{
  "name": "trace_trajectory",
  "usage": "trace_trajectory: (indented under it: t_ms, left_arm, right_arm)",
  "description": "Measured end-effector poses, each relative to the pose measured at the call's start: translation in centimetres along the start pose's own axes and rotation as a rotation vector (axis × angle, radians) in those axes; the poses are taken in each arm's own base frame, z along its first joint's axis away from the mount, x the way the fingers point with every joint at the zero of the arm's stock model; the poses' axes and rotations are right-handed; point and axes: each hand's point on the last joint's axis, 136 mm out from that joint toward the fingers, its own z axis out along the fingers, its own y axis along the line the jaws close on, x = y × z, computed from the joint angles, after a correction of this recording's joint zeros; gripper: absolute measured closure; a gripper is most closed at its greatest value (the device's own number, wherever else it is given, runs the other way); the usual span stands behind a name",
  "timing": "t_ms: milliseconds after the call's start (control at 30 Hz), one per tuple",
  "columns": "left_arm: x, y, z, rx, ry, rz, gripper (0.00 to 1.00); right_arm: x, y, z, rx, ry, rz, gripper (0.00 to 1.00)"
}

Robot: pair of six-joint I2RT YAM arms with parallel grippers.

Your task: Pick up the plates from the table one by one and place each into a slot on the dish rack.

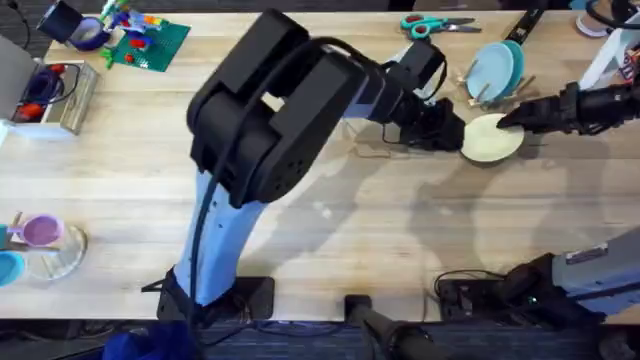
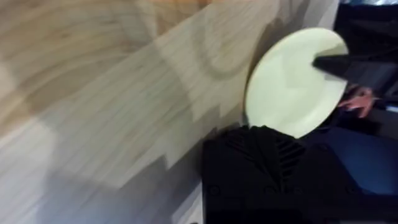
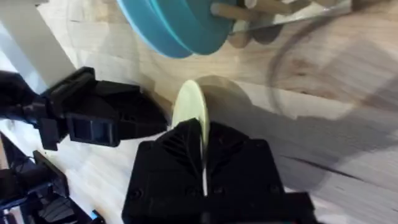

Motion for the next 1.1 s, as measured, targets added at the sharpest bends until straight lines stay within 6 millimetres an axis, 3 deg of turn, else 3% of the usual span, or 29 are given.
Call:
trace_trajectory:
  t_ms: [133,300,533,833,1100]
  left_arm:
    - [0.2,1.3,-2.1,-0.104,-0.013,0.026,0.961]
    - [-0.4,2.9,-7.0,-0.265,-0.064,0.068,0.961]
    - [-1.4,1.7,-15.2,-0.397,-0.16,0.157,0.962]
    - [1.4,0.3,-23.9,-0.522,-0.195,0.192,0.961]
    - [3.9,-0.6,-31.4,-0.62,-0.281,0.213,0.961]
  right_arm:
    - [0.0,0.1,-0.1,0.0,0.0,0.0,0.971]
    - [-0.4,0.9,-1.4,0.033,-0.024,-0.033,0.97]
    - [-1.1,4.1,-5.3,0.107,-0.106,-0.122,0.97]
    - [-1.6,9.4,-10.7,0.211,-0.267,-0.239,0.972]
    - [-1.0,13.3,-14.1,0.274,-0.383,-0.3,0.972]
